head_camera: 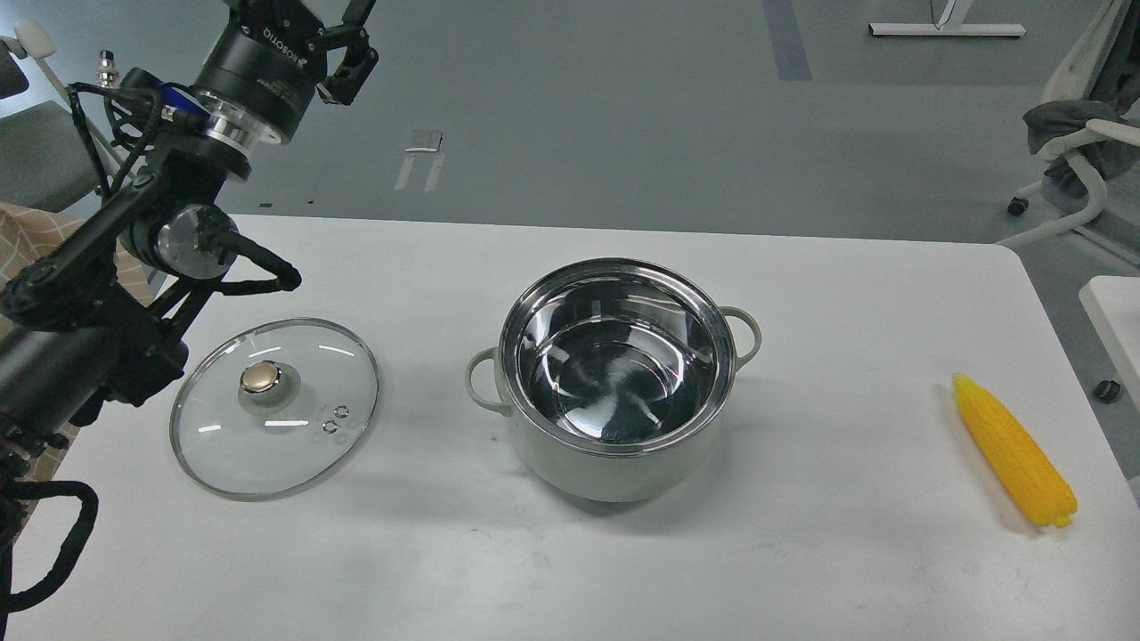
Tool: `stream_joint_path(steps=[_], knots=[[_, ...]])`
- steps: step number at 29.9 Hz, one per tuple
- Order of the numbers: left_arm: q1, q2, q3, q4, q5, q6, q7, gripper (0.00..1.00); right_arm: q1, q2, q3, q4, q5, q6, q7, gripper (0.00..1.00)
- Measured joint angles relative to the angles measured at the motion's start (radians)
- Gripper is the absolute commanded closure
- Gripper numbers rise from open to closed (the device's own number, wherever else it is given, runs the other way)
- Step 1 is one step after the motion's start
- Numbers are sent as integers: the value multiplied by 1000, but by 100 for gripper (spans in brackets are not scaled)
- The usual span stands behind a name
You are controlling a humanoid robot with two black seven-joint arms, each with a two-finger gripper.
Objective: Open pot and put corn in
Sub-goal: 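Raise the left gripper away from the lid, then lower the right gripper onto the yellow corn cob and grasp it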
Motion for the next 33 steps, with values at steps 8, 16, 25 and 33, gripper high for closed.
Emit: stream_joint_path(steps=[8, 16, 25, 33], knots=[[0, -9, 0, -7, 0, -3, 0, 2, -19, -137, -5, 90, -445, 5, 0, 0], [-1, -37, 0, -11, 1, -3, 1, 2, -97, -185, -5, 127, -754, 4, 0, 0], [-1, -42, 2, -13, 2, -1, 2, 2, -161, -213, -5, 169, -994, -8, 0, 0], [0, -90, 10, -15, 14, 8, 5, 2, -200, -199, -9, 165, -1235, -25, 0, 0]])
